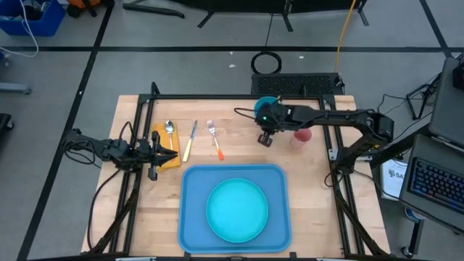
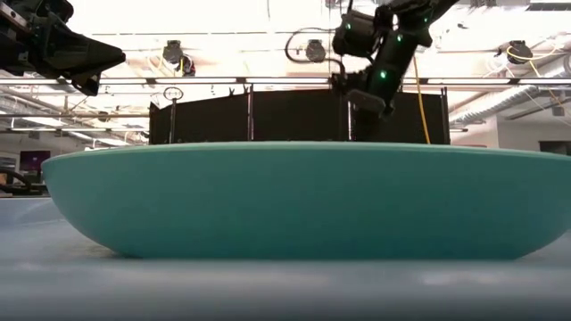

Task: Set up tray
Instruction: Put the blue bowl on top of the blue plate

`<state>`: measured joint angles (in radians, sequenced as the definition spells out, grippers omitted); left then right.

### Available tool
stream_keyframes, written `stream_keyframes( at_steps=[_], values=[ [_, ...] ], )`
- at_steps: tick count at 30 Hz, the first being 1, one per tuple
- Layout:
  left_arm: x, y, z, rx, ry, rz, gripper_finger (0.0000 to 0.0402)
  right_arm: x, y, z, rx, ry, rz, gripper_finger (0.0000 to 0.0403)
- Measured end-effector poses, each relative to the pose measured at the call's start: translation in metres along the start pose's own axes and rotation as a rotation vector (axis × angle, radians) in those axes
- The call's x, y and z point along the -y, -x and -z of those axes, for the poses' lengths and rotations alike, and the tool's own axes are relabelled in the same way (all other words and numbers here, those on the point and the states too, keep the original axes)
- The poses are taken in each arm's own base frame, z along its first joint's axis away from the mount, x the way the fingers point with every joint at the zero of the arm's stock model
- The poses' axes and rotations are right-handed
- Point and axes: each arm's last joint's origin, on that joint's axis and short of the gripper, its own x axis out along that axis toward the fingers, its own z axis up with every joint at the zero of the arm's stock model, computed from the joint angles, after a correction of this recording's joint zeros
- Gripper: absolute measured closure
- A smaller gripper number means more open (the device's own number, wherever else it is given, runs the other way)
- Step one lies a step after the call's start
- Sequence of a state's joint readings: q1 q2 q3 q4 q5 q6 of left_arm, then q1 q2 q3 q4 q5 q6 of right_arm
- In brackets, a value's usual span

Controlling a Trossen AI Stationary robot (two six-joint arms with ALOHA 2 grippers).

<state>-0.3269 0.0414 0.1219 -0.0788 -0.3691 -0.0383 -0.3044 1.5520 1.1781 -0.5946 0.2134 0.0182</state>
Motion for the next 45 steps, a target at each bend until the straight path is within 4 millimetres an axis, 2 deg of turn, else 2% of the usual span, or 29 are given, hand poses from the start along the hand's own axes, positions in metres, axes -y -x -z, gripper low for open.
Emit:
stream_keyframes(
  at_steps=[9,17,27,39,45],
  values=[
    [0.0,0.0,0.0,0.0,0.0,0.0,0.0355,-0.04,0.027,-0.018,0.105,0.122,-0.08,0.0402],
    [0.0,0.0,0.0,0.0,0.0,0.0,0.0355,-0.087,0.053,-0.02,0.185,0.302,-0.169,0.0403],
    [0.0,0.0,0.0,0.0,0.0,0.0,0.0355,-0.136,0.081,-0.01,0.271,0.514,-0.285,0.0403],
    [0.0,0.0,0.0,0.0,0.0,0.0,0.0355,-0.171,0.1,0.007,0.299,0.626,-0.466,0.0403],
    [0.0,0.0,0.0,0.0,0.0,0.0,0.0355,-0.192,0.113,0.022,0.327,0.752,-0.534,0.0403]
  ],
)
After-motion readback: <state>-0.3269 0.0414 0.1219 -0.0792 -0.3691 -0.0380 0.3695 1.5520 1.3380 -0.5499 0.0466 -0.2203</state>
